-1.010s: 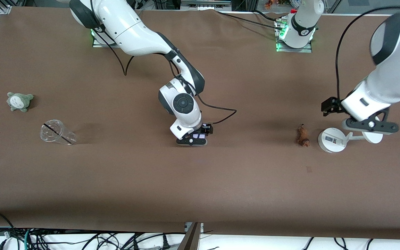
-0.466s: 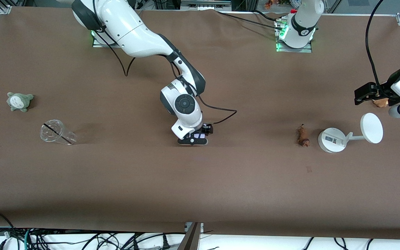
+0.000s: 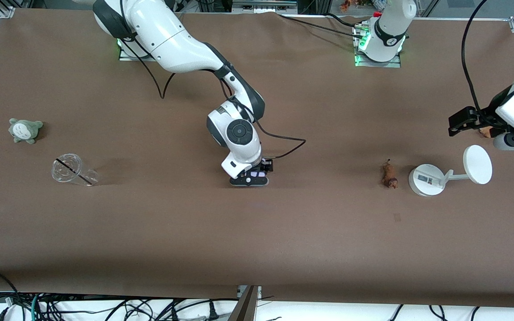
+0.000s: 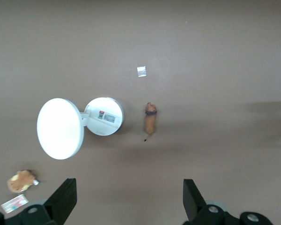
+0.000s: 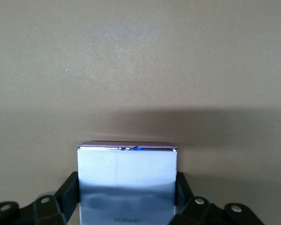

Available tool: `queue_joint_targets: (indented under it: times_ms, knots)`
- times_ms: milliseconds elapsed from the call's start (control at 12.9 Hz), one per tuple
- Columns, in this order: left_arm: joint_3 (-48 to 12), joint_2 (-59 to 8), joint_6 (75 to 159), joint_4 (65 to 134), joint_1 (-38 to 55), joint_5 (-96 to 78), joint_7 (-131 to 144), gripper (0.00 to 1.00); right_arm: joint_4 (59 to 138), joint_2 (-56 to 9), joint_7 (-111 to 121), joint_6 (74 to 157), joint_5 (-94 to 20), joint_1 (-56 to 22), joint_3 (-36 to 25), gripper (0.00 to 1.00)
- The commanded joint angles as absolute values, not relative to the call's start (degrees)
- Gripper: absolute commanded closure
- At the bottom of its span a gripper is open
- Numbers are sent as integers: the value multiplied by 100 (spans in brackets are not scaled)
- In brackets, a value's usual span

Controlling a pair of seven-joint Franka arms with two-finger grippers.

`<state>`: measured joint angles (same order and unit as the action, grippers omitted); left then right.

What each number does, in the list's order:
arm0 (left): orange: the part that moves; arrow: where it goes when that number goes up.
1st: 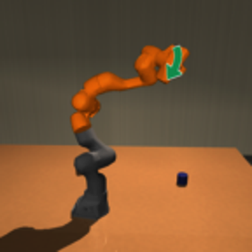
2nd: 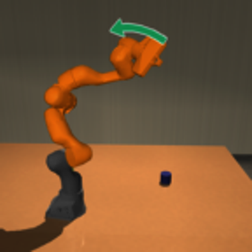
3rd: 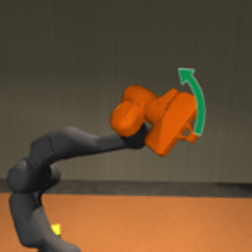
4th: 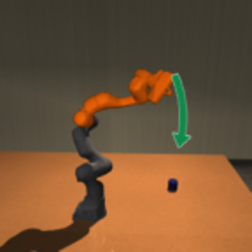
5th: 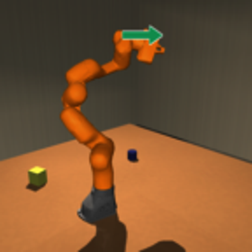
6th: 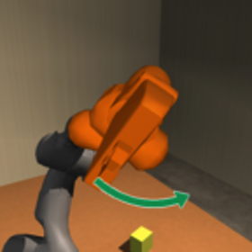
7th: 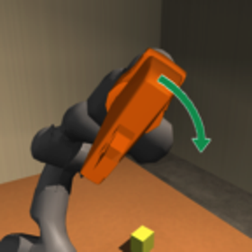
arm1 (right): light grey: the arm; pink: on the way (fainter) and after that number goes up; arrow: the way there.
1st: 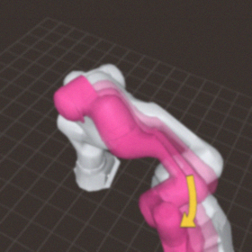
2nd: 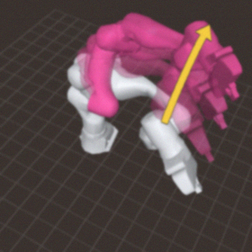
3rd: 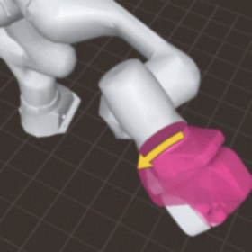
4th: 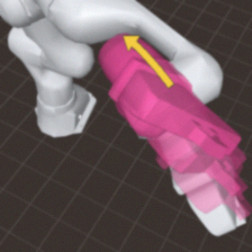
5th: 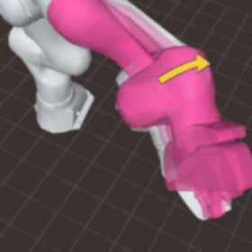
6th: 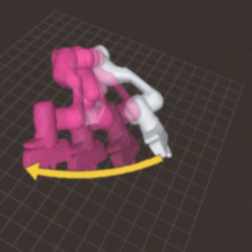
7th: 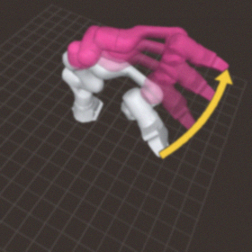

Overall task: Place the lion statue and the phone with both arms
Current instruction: 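Retract the left gripper to rest while the right gripper lifts the phone, then carry the silver phone with the right gripper toward the clear cup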

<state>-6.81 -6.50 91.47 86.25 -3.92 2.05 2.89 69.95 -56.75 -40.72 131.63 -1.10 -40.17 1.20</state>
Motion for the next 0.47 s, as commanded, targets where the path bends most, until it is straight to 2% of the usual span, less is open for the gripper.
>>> queue_joint_targets:
  times_ms: [0,155,233,388]
  knots:
    - [-229,34,9457,9561,-88,61,202,0,6864,-5372,-4061,12606,-35,-3982,53,86]
    - [-229,228,9440,9746,-88,79,220,0,6873,-4994,-3860,12140,-35,-3833,18,93]
    - [-237,237,9405,9730,-79,105,228,0,6890,-4731,-3554,11772,-79,-3667,26,93]
    - [-246,220,9238,9712,-79,123,263,0,6908,-4230,-2999,10894,-114,-3368,18,100]
